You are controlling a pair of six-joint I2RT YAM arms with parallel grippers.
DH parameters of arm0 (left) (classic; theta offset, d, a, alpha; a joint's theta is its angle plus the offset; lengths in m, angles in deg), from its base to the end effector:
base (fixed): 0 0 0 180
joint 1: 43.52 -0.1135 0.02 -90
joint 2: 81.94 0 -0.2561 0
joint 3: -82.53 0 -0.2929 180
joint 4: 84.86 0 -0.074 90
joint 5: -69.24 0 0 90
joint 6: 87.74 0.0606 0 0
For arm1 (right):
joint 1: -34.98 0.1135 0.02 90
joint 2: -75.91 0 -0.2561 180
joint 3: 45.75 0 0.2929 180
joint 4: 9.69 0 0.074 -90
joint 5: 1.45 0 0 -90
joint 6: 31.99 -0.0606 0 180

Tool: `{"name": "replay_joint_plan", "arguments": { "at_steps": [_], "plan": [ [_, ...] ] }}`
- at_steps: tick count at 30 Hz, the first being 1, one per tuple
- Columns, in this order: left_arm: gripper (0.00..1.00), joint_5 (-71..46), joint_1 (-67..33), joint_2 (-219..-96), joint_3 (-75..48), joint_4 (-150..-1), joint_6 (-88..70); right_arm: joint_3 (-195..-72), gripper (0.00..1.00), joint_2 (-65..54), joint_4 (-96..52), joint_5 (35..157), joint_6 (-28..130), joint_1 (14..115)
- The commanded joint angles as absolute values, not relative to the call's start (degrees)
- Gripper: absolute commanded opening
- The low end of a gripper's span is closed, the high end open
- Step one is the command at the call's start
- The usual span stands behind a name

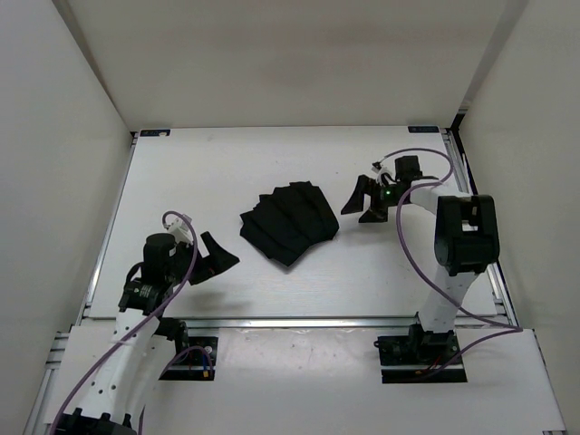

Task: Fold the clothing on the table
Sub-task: Fold the skirt

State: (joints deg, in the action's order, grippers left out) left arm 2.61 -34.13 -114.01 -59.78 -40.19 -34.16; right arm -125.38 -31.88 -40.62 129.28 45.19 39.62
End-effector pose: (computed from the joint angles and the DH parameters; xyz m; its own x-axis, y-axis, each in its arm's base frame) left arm 0.1886 -0.0556 0.1965 -0.7695 -0.4251 -0.4766 -0.0039 0.7494 -0.6622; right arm 0.4135 0.0732 0.1162 -0.9216 0.0939 -0.3767 -0.1958 0.7254 0.6599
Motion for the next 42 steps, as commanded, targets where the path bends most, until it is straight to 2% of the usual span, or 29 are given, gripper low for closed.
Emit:
{"name": "replay_joint_plan", "arguments": {
  "at_steps": [1, 6, 15, 17, 22, 27, 34, 42],
  "plan": [
    [0.99, 2.8, -35.0, -113.9, -59.1, -38.7, -34.7, -126.9, 0.96, -33.4, -40.4, 131.2, 48.8, 41.0],
    [0.98, 1.1, -33.1, -114.9, -59.0, -40.1, -37.5, -127.8, 0.93, -36.1, -40.8, 132.5, 50.0, 42.5],
    [0.99, 2.5, -35.3, -114.2, -60.1, -41.2, -39.1, -132.2, 0.81, -40.7, -43.0, 132.0, 51.7, 44.7],
    [0.99, 2.1, -35.3, -113.8, -60.4, -41.4, -39.4, -132.6, 0.75, -41.5, -42.1, 132.1, 51.7, 45.1],
    [0.99, 2.4, -35.3, -112.7, -61.5, -41.2, -40.4, -132.8, 0.50, -42.2, -41.9, 131.0, 52.2, 47.1],
    [0.98, 3.2, -35.8, -112.3, -61.8, -40.4, -40.0, -132.7, 0.41, -42.1, -40.3, 130.9, 52.3, 49.1],
    [0.99, 4.8, -36.7, -113.1, -61.7, -40.7, -38.3, -129.2, 0.00, -39.7, -39.0, 127.4, 51.1, 49.8],
    [0.98, 5.4, -37.5, -112.7, -61.4, -40.1, -37.1, -115.2, 0.00, -28.3, -37.6, 122.0, 51.1, 49.6]
  ]
}}
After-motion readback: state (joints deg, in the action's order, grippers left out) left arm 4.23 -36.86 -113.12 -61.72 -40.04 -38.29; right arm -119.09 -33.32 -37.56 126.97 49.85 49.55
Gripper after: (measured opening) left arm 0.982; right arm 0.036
